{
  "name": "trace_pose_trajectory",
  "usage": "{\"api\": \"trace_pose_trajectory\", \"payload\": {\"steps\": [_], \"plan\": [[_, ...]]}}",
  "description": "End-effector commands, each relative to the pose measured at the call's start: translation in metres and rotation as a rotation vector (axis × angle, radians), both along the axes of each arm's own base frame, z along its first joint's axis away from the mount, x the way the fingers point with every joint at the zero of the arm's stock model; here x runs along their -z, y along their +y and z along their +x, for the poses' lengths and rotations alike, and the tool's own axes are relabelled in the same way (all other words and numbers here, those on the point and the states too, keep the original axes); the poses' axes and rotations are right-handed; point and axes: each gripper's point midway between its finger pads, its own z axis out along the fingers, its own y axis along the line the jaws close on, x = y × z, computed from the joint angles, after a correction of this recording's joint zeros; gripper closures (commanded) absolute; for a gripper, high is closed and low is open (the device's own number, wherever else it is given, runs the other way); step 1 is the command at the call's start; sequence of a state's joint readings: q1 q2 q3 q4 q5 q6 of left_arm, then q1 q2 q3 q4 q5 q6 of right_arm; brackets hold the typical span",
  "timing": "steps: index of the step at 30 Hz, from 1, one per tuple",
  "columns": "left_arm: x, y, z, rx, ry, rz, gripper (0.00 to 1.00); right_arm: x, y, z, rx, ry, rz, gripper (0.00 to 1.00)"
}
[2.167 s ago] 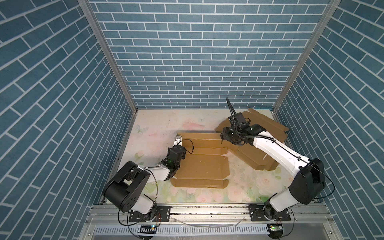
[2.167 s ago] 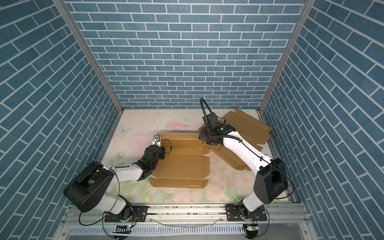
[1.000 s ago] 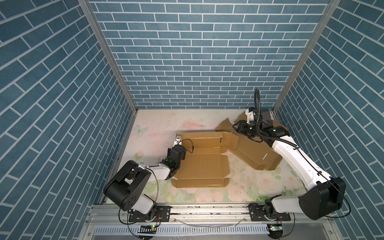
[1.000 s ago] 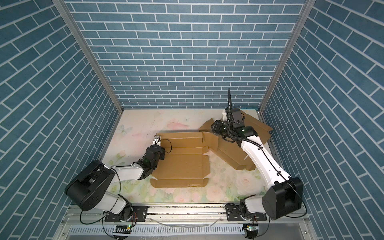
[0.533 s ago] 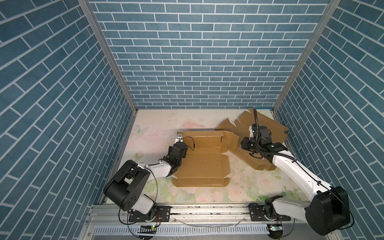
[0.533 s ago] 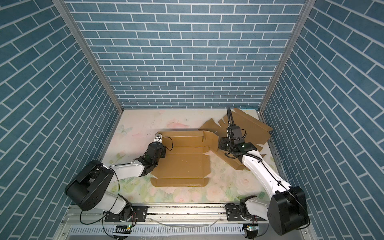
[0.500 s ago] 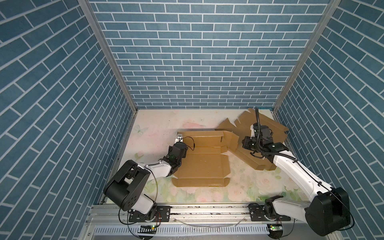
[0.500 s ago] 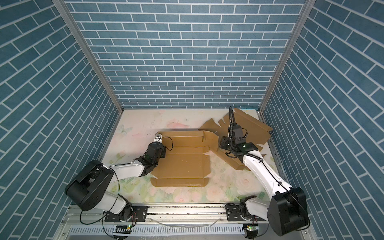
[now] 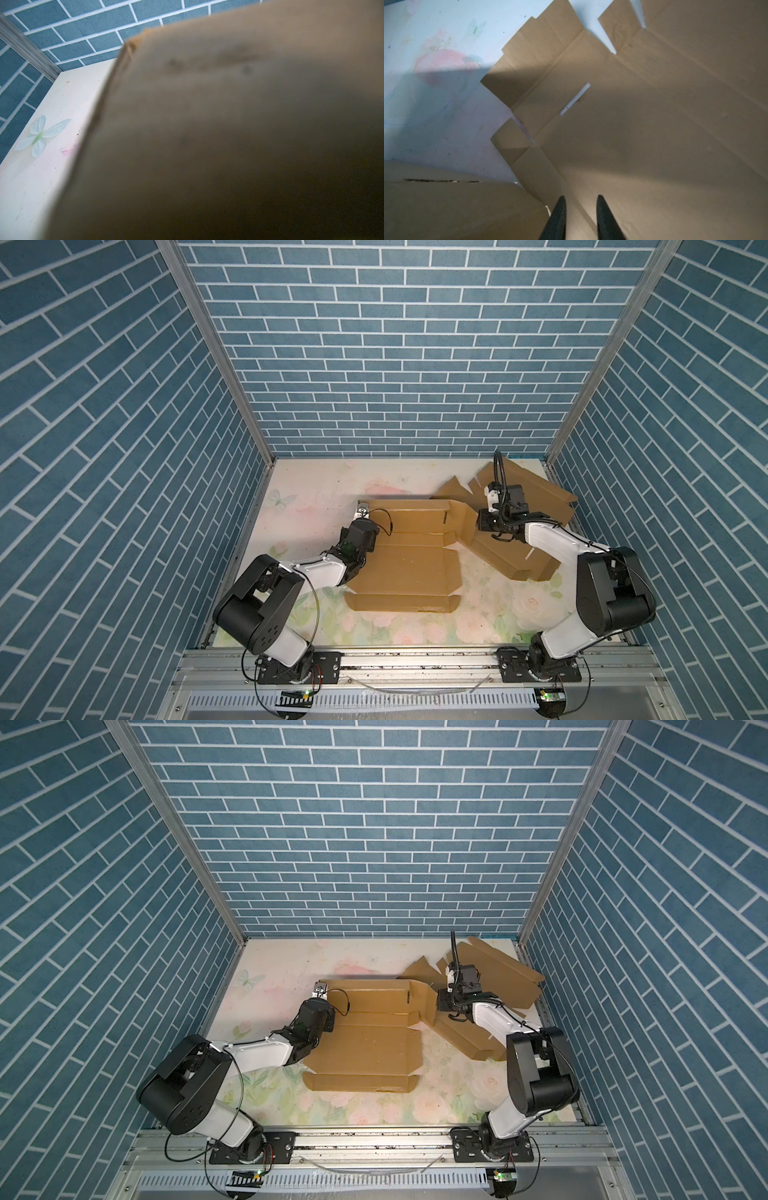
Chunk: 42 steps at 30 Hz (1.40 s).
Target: Fold the paper box
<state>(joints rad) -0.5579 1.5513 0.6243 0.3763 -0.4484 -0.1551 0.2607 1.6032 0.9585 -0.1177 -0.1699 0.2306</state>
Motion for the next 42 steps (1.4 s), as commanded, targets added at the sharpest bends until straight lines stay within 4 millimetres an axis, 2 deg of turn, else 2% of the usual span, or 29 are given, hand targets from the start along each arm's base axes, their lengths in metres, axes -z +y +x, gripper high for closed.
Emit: {"api": "trace_pose_trajectory", "payload": {"steps": [1, 5, 11, 18, 24, 26, 30, 34, 36, 38, 42], "plan": [[0.018, 0.005, -0.005, 0.014, 0.082, 0.06, 1.0, -0.02, 0.026, 0.019, -0.148, -0.097, 0.045, 0.73], [0.021, 0.005, -0.004, 0.014, 0.099, 0.056, 1.0, -0.013, 0.045, 0.014, -0.221, -0.054, 0.135, 0.74], [0.02, 0.002, -0.003, 0.024, 0.096, 0.042, 1.0, -0.028, 0.065, 0.005, -0.282, -0.044, 0.256, 0.78], [0.018, 0.0, -0.003, 0.034, 0.08, 0.028, 1.0, -0.041, 0.077, -0.008, -0.316, -0.031, 0.336, 0.8], [0.014, 0.001, -0.003, 0.03, 0.07, 0.022, 1.0, -0.037, 0.079, -0.014, -0.296, -0.009, 0.355, 0.81], [0.014, 0.004, -0.004, 0.016, 0.07, 0.033, 1.0, -0.03, 0.064, -0.011, -0.212, -0.002, 0.298, 0.78], [0.015, 0.01, -0.007, 0.007, 0.081, 0.042, 1.0, -0.021, 0.015, -0.009, -0.021, 0.026, 0.218, 0.7], [0.017, 0.013, -0.009, 0.007, 0.085, 0.046, 1.0, -0.021, -0.016, -0.03, 0.112, 0.072, 0.189, 0.65], [0.017, 0.013, -0.01, 0.009, 0.086, 0.046, 1.0, -0.024, -0.023, -0.046, 0.159, 0.079, 0.196, 0.66], [0.018, 0.014, -0.01, 0.007, 0.088, 0.048, 1.0, -0.028, -0.027, -0.063, 0.211, 0.073, 0.233, 0.71], [0.017, 0.012, -0.008, 0.009, 0.09, 0.047, 1.0, -0.026, -0.006, -0.097, 0.22, 0.046, 0.257, 0.82]]}}
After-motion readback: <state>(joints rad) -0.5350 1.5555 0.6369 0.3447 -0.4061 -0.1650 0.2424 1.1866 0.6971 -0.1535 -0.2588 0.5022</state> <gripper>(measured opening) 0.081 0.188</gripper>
